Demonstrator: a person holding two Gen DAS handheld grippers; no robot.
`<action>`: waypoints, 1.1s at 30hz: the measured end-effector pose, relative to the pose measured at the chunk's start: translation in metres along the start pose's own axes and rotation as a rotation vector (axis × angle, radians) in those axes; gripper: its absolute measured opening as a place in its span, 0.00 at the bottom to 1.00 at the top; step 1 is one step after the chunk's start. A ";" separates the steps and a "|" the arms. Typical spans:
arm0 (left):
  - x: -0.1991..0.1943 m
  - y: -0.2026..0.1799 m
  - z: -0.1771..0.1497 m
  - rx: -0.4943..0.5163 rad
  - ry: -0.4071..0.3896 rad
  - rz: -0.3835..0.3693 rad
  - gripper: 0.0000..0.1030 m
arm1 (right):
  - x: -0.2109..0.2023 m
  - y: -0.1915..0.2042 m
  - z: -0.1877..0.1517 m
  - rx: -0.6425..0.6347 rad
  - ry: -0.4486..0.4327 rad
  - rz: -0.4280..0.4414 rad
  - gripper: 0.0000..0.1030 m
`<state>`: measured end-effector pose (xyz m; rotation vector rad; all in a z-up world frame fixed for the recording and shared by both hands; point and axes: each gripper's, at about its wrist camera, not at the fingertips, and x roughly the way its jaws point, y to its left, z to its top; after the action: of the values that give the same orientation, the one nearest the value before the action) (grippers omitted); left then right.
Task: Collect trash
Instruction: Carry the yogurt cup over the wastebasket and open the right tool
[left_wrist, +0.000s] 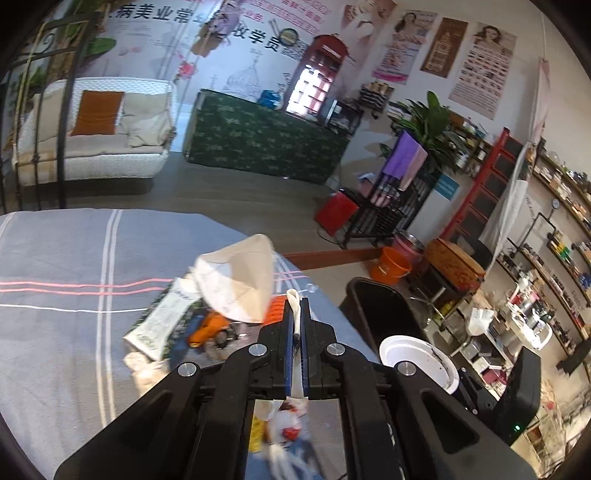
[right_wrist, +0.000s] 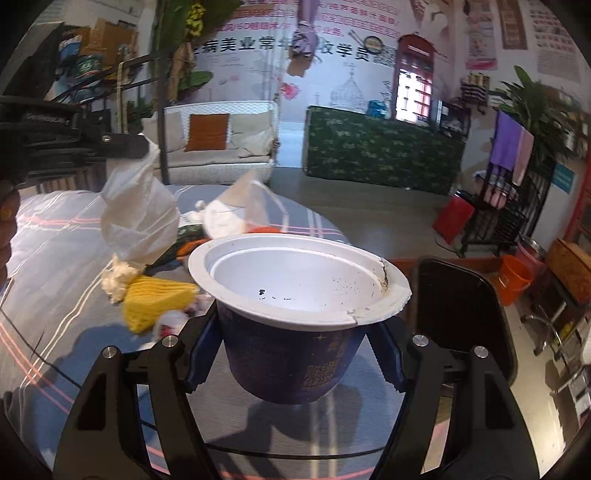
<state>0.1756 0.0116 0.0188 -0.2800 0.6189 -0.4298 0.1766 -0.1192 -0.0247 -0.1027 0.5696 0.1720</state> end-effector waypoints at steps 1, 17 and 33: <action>0.003 -0.005 0.001 0.013 0.001 -0.004 0.04 | 0.001 -0.011 -0.001 0.018 0.002 -0.021 0.69; 0.045 -0.069 0.005 0.111 0.050 -0.126 0.04 | 0.072 -0.169 -0.011 0.272 0.165 -0.261 0.69; 0.068 -0.107 0.006 0.148 0.093 -0.165 0.04 | 0.135 -0.223 -0.044 0.328 0.326 -0.320 0.86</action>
<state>0.1972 -0.1132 0.0301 -0.1711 0.6542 -0.6474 0.3074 -0.3258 -0.1237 0.0994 0.8895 -0.2554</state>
